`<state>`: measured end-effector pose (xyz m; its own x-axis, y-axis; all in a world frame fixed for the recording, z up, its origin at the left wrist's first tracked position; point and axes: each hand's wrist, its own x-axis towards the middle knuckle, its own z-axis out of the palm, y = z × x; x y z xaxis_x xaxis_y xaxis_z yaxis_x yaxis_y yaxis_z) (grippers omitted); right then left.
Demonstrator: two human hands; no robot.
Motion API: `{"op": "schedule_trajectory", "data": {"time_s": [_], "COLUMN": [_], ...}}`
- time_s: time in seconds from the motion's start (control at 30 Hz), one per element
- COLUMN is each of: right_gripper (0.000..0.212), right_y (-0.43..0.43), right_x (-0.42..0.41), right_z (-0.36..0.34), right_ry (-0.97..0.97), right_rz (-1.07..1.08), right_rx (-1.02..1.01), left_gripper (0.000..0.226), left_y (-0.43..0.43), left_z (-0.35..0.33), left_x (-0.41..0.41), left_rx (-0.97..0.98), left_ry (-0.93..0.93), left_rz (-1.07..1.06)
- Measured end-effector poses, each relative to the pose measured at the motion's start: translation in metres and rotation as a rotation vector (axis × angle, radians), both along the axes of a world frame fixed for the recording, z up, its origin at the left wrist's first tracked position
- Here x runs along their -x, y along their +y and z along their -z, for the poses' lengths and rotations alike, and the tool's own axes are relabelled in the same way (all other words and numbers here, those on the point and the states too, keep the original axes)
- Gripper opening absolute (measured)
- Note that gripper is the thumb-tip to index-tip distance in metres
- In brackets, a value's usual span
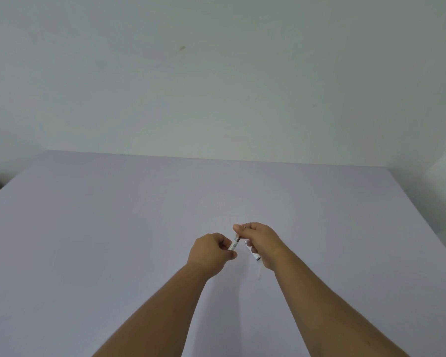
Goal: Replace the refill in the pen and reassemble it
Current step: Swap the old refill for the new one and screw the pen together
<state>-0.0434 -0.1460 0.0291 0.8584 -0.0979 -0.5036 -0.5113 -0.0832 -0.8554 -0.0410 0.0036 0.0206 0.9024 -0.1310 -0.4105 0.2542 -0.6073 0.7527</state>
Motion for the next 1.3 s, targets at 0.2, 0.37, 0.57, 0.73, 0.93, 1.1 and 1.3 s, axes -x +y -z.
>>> {"op": "schedule_trajectory", "data": {"time_s": [0.2,0.37,0.57,0.73,0.93,1.1,1.3], "right_gripper": [0.018,0.013,0.019,0.015,0.009,0.02,0.021], "right_y": [-0.001,0.001,0.0,-0.018,-0.028,-0.017,-0.011], "right_x": [-0.003,-0.002,-0.01,-0.018,-0.017,-0.016,-0.016], "right_z": [-0.002,0.0,0.0,0.005,0.037,0.06,0.072], "right_ry": [0.022,-0.002,0.032,0.024,0.055,0.071,0.062], "right_rz": [-0.02,-0.025,-0.004,0.051,-0.139,-0.238,-0.272], "right_rx": [0.063,0.013,0.087,0.113,0.678,0.876,0.963], "left_gripper": [0.012,0.013,0.014,0.017,0.016,0.015,0.015], "left_y": [-0.001,-0.002,-0.006,-0.004,0.0,0.001,0.002], "left_z": [-0.001,-0.001,0.002,0.002,0.008,0.016,0.021], "left_x": [0.001,0.001,0.002,-0.001,-0.002,-0.003,-0.004], "left_rx": [-0.017,0.01,0.001,0.026,0.031,0.04,0.051], "left_ry": [0.001,0.008,-0.002,0.041,0.073,0.091,0.107], "left_rz": [0.018,-0.008,-0.033,-0.104,-0.149,-0.162,-0.161]}}
